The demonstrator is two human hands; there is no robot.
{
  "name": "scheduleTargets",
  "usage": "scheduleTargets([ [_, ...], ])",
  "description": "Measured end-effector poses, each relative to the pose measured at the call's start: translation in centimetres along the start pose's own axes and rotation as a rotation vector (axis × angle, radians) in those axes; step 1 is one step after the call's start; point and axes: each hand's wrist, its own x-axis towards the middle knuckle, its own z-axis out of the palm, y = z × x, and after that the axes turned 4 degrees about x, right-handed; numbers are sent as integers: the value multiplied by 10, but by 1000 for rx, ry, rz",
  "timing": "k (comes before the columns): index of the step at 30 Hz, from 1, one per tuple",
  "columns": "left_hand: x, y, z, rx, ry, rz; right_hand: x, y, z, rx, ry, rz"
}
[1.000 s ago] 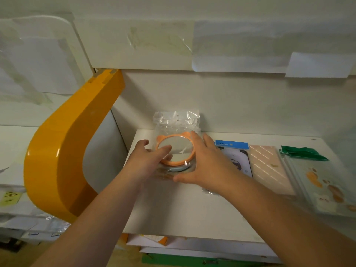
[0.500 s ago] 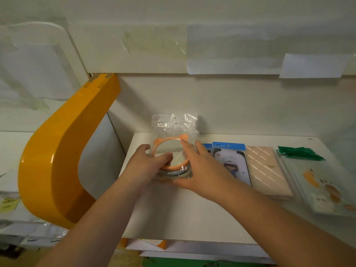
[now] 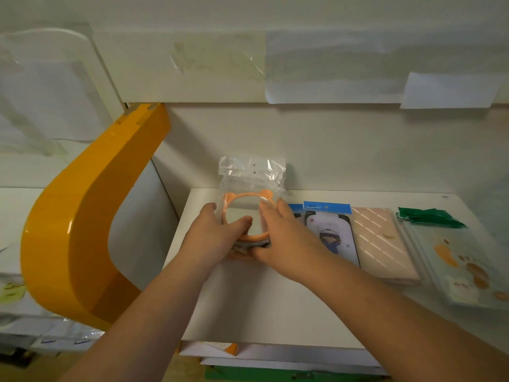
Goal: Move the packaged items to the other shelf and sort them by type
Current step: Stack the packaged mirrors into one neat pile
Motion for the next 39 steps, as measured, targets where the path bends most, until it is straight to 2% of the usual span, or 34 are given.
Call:
scheduleTargets([
  [5, 1, 0, 0, -19, -9, 2, 4, 0, 4, 115, -45, 82],
  [8, 0, 0, -1, -41, -44, 5, 6, -3, 10, 117, -17, 148],
  [19, 3, 2, -4, -166, -157, -4, 12, -1, 9, 257, -6, 121],
  [26, 2, -2, -6, -264, -224, -25, 9, -3, 8, 167, -41, 145],
  [39, 4, -4, -6, -259, -198, -16, 12, -12, 11, 42, -16, 153],
])
